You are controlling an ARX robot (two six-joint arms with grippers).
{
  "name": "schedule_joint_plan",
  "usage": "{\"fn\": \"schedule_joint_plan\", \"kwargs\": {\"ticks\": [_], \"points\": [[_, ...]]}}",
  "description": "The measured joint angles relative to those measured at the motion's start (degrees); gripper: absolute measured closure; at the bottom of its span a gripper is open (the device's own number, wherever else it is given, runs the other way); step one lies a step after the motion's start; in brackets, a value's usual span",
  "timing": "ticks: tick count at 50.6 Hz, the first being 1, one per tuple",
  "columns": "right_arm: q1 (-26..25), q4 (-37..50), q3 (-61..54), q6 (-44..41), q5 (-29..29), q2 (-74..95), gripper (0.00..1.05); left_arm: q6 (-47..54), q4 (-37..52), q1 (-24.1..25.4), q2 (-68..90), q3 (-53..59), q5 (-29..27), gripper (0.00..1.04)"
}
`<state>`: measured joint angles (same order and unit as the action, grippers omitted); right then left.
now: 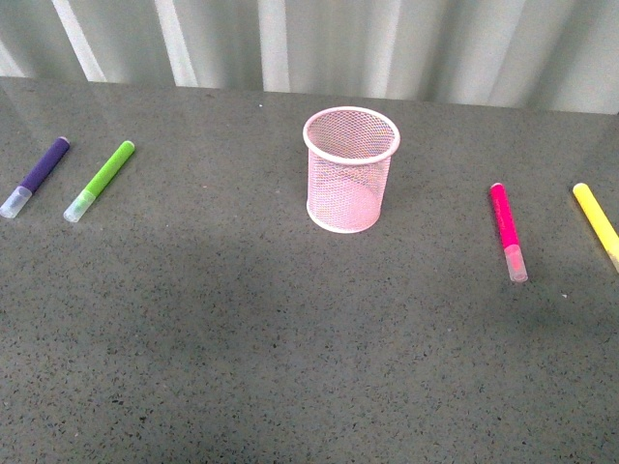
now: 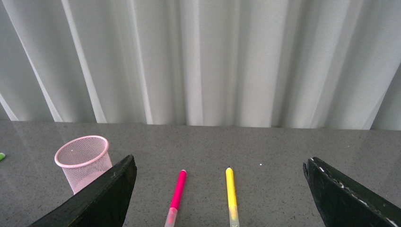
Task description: Insert purple and pink pens into pink cup
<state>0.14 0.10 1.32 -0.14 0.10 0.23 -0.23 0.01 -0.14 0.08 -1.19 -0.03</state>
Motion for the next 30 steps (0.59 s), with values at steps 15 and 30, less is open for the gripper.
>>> {"fn": "schedule_joint_plan", "kwargs": {"ticks": [15, 30], "points": [[0.0, 0.0, 0.0, 0.0, -0.02, 0.0, 0.07, 0.0, 0.0, 0.0, 0.0, 0.0, 0.0, 0.07], [0.0, 0.0, 0.0, 0.0, 0.0, 0.0, 0.07, 0.0, 0.0, 0.0, 0.0, 0.0, 0.0, 0.07]]}}
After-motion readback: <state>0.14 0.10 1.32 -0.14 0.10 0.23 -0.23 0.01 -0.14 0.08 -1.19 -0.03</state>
